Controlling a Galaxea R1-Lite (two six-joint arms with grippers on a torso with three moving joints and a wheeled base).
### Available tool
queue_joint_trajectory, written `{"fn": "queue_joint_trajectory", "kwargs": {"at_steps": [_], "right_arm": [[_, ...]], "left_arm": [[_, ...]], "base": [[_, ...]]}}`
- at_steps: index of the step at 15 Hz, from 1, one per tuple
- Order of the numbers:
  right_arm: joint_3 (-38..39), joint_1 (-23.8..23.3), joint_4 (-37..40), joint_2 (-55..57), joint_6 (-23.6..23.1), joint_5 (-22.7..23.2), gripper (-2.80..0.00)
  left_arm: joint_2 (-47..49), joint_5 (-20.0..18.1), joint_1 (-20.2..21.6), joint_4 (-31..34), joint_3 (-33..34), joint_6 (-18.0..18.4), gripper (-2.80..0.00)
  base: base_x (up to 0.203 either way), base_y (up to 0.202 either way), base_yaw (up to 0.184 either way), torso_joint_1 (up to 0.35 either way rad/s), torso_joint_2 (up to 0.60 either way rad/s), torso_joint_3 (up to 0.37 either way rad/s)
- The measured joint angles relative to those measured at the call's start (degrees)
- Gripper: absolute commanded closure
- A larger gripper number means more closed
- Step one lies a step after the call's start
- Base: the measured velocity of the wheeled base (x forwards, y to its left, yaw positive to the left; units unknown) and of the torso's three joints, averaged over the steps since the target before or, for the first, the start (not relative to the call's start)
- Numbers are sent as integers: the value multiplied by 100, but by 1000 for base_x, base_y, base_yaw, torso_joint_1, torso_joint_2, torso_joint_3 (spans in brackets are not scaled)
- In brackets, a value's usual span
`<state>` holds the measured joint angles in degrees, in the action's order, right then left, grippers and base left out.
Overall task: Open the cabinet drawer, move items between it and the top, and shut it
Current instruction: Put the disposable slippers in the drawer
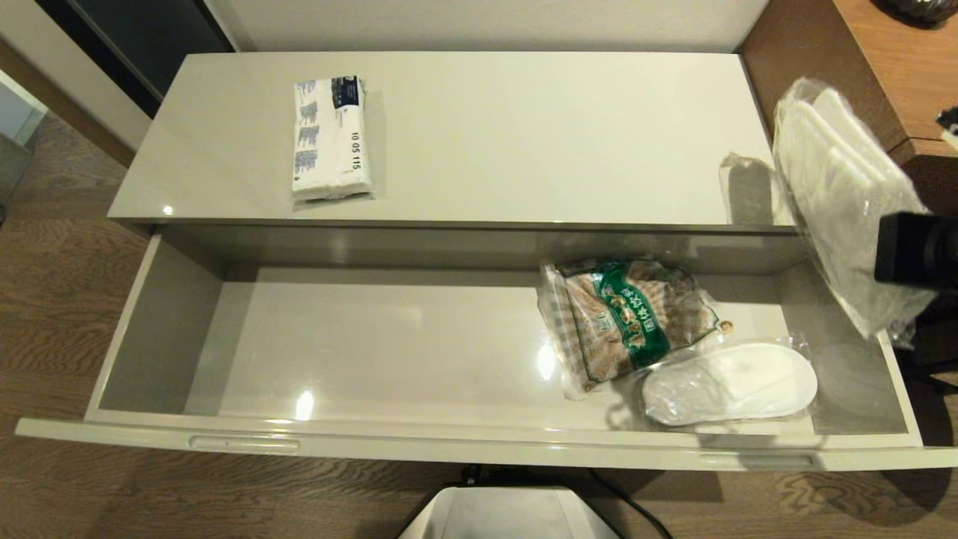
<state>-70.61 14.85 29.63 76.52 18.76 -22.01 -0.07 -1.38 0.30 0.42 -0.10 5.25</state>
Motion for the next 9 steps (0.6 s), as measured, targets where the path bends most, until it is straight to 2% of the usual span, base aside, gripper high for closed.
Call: {"fn": "queue_joint_trajectory", "kwargs": {"at_steps": [2, 4, 7, 9], "right_arm": [[977, 2, 28, -367, 500, 312, 0], [1915, 0, 6, -736, 477, 639, 0], [2475, 0, -326, -1091, -424, 793, 0], [2525, -2, -635, -1140, -1416, 810, 0]], "left_arm": [[0, -2, 0, 1, 0, 4, 0], [0, 0, 0, 2, 0, 1, 0], [0, 0, 2, 0, 0, 1, 0], [0, -2, 2, 0, 0, 0, 0]], "base": [[0, 0, 0, 0, 0, 0], [0, 0, 0, 0, 0, 0], [0, 0, 0, 0, 0, 0], [0, 0, 0, 0, 0, 0]]}}
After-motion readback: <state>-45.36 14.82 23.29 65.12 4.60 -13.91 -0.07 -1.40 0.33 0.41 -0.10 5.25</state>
